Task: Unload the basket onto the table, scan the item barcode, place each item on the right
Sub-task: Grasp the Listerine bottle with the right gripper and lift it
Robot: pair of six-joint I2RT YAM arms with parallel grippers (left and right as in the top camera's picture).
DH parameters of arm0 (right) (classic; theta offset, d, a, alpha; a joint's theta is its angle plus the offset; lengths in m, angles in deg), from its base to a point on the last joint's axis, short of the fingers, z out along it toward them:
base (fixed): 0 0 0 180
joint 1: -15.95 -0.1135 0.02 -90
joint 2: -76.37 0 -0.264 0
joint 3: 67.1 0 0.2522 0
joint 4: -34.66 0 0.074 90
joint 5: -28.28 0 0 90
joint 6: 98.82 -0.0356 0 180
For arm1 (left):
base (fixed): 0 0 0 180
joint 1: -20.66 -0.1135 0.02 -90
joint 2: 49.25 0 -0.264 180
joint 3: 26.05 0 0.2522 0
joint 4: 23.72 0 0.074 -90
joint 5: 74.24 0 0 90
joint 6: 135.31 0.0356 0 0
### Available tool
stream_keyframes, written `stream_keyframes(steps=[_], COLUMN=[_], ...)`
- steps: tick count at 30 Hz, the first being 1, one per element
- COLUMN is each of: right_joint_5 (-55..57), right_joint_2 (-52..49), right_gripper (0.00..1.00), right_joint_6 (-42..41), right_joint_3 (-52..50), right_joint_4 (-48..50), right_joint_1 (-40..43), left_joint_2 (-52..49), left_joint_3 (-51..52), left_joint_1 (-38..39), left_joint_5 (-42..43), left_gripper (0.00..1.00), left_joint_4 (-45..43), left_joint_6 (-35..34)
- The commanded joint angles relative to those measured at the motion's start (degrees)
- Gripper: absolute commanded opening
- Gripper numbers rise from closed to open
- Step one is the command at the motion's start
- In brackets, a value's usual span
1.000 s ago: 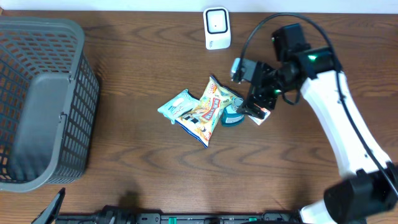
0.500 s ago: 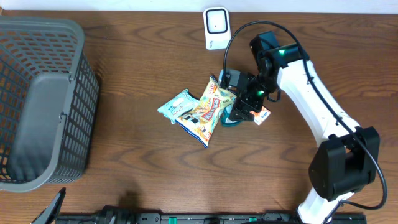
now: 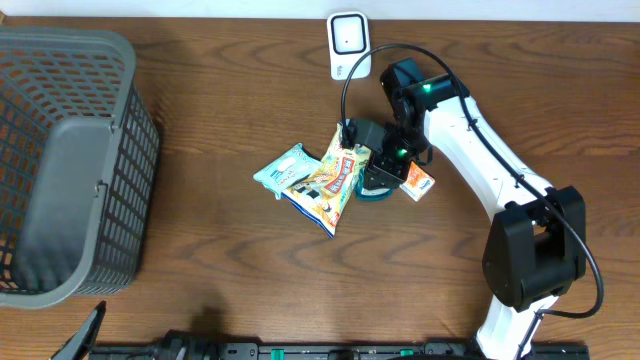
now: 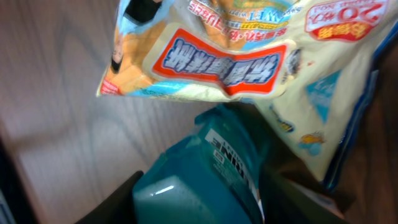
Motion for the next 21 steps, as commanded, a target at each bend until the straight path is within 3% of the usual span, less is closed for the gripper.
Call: stream_keyframes(steps=[1,6,11,16,21], right_joint_5=[2.91,4.42,10.56,12.48,12.55], right_joint_2=[-1.05,-1.03,-1.03,-1.03,-1.03], right_gripper=[0.41,0.40,0.28,0.22,0.23], right_joint_6=[-6.40,-15.93,-26.91,-30.01,-31.41], right_joint_3=[0.52,0.81,2.32,5.51,7.91], right_joint_4=[1.49,2.67,1.73,-2.34,-2.16], right_joint_1=[-0.26,-0.26,-0.26,-0.26,-0.26], left_joint_2=[0.70,0.70,0.70,0.70,0.70], left_joint_3=[0.22,0.22,0.22,0.22,0.22], left_joint_1=[-0.24,-0.24,-0.24,-0.24,-0.22], left_joint_5=[0.52,0.52,0.50,0.52,0.52], left_gripper=[0.77,0.77,0.77,0.77,0.77], left_joint_4=[-0.11,-0.11,-0.11,-0.11,-0.11], left_joint_6=[-0.04,-0.04,-0.04,-0.04,-0.04])
